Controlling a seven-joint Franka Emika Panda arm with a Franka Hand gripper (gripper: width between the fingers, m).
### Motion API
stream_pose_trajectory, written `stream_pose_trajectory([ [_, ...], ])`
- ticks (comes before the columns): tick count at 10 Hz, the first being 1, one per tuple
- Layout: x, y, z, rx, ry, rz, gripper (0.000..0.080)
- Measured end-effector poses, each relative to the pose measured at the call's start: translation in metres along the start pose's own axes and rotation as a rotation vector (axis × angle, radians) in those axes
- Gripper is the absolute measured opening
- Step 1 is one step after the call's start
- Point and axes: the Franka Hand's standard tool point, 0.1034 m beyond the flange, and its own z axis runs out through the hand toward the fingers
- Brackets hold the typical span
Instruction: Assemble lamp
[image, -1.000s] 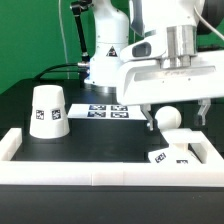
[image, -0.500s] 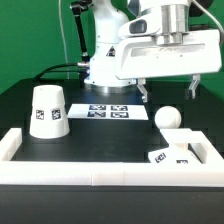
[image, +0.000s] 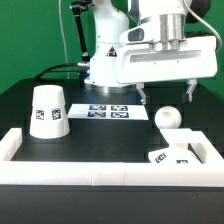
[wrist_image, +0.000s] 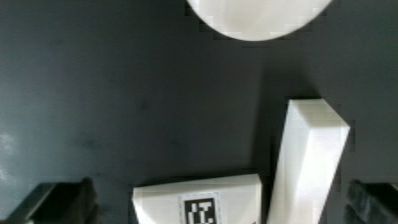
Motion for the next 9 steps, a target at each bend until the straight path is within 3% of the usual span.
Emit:
stream_pose_trajectory([
  [2, -0.002, 0.010, -0.003, -0.006, -0.011, 0.035, 0.0698],
  [5, -0.022, -0.001, -0.005, -0.001, -0.084, 0.308, 0.0698],
  [9, -0.026, 0.001, -0.003, -0.001, -0.127, 0.333, 0.0698],
])
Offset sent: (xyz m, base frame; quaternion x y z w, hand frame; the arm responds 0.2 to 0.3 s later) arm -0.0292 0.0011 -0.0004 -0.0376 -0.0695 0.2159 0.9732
